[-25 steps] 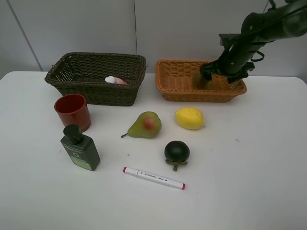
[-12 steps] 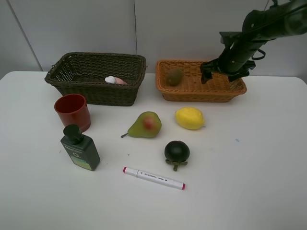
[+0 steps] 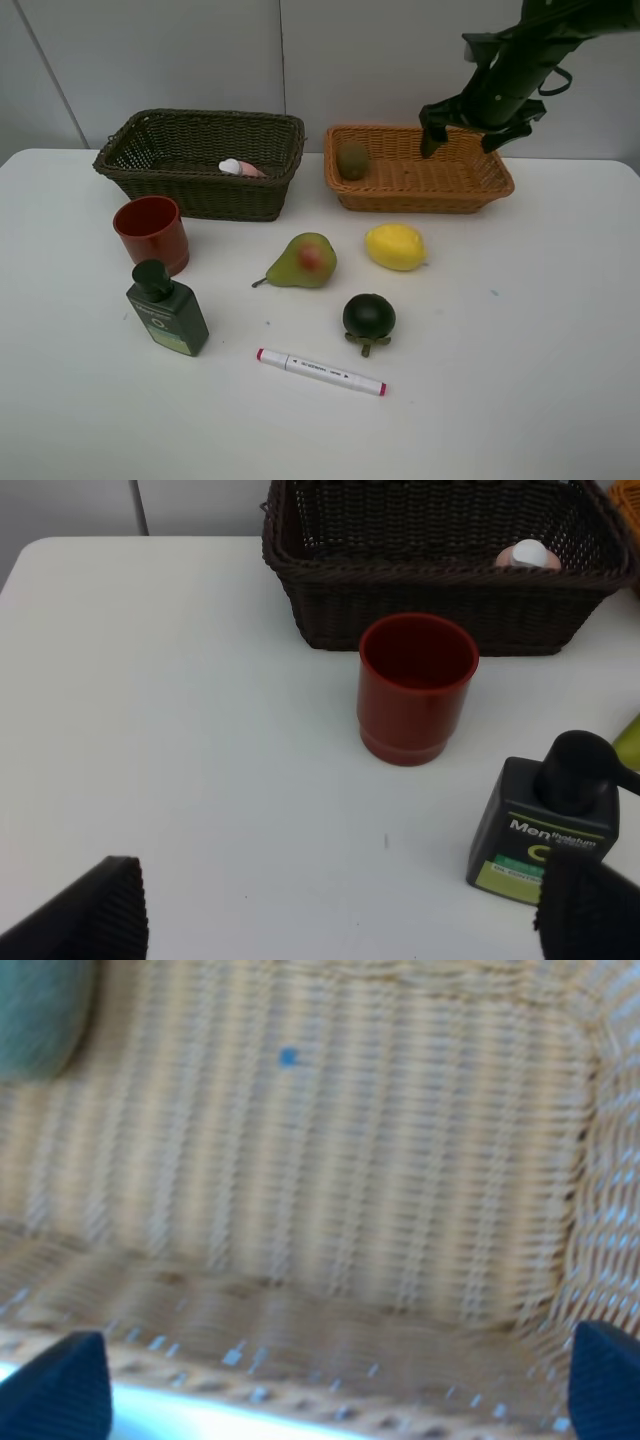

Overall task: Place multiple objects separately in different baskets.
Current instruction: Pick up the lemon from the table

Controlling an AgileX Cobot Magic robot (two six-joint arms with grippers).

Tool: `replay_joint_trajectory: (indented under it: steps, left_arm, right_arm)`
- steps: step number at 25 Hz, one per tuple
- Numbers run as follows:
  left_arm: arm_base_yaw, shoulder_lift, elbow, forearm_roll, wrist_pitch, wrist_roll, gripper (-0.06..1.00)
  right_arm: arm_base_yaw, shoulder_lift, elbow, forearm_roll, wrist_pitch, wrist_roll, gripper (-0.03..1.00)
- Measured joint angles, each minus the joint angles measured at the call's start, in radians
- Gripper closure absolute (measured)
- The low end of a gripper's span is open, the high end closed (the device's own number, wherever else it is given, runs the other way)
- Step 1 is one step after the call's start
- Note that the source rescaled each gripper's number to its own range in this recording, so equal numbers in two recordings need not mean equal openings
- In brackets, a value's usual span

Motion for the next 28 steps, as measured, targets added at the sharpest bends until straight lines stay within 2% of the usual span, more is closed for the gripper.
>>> replay_joint_trajectory:
  steps: [17,24,28]
  left_arm:
    - [0.0,0.0,0.0,0.0,0.0,0.0,-0.06]
    - [0.0,0.0,0.0,0.0,0.0,0.0,-0.06]
    - [0.0,0.0,0.0,0.0,0.0,0.0,-0.06]
  right_arm:
    - [0.232,-0.019,0.0,0.025,0.215,0.0,-0.03]
    - [0.306,-0.019,-0.001,0.026,0.252,-0.005,-0.03]
    - [0.324,-0.038,0.036,0.051,0.24,-0.1,-0.03]
